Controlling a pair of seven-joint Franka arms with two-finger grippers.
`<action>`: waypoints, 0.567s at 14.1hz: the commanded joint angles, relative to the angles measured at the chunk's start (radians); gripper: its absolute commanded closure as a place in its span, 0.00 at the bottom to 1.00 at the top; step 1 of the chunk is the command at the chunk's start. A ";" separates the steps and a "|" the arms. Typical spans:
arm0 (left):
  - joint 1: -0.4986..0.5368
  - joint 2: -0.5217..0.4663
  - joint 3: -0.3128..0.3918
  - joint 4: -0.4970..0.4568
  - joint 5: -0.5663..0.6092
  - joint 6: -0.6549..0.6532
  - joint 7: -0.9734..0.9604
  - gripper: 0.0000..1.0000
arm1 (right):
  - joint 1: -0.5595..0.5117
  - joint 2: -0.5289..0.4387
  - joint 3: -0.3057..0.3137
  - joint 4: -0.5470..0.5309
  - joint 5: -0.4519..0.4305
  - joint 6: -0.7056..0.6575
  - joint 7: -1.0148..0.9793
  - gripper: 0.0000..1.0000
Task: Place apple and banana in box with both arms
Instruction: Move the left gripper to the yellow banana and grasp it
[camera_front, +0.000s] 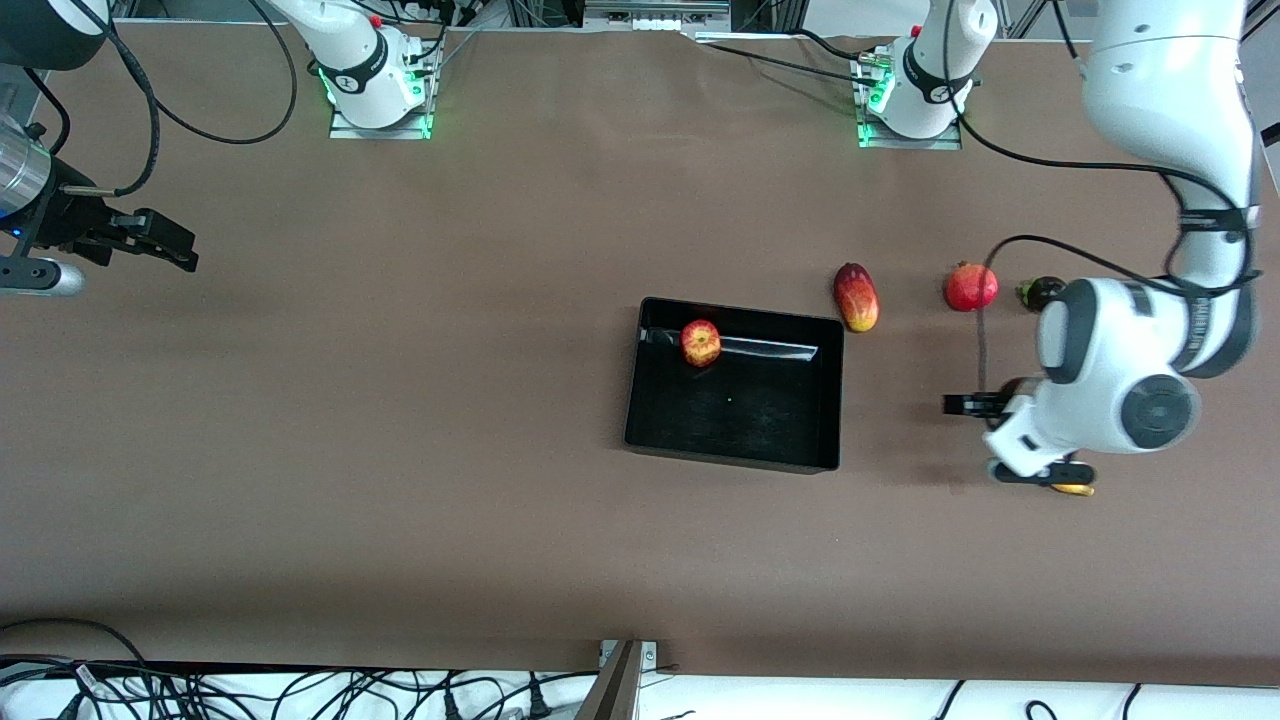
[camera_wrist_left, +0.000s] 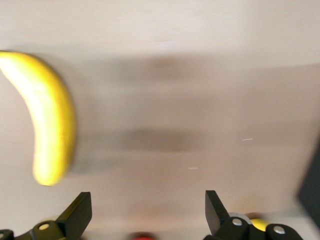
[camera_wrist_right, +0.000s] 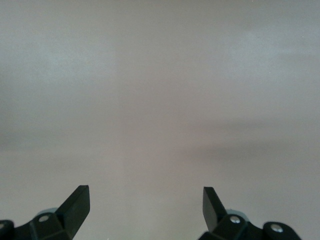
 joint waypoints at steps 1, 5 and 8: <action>0.076 -0.032 0.003 -0.040 0.019 0.048 0.150 0.00 | 0.005 0.013 0.003 0.028 -0.013 -0.014 -0.006 0.00; 0.096 0.002 0.075 -0.083 0.004 0.248 0.211 0.00 | 0.007 0.013 0.008 0.028 -0.013 -0.014 -0.004 0.00; 0.101 0.046 0.080 -0.129 0.002 0.401 0.209 0.00 | 0.007 0.013 0.008 0.028 -0.013 -0.014 -0.004 0.00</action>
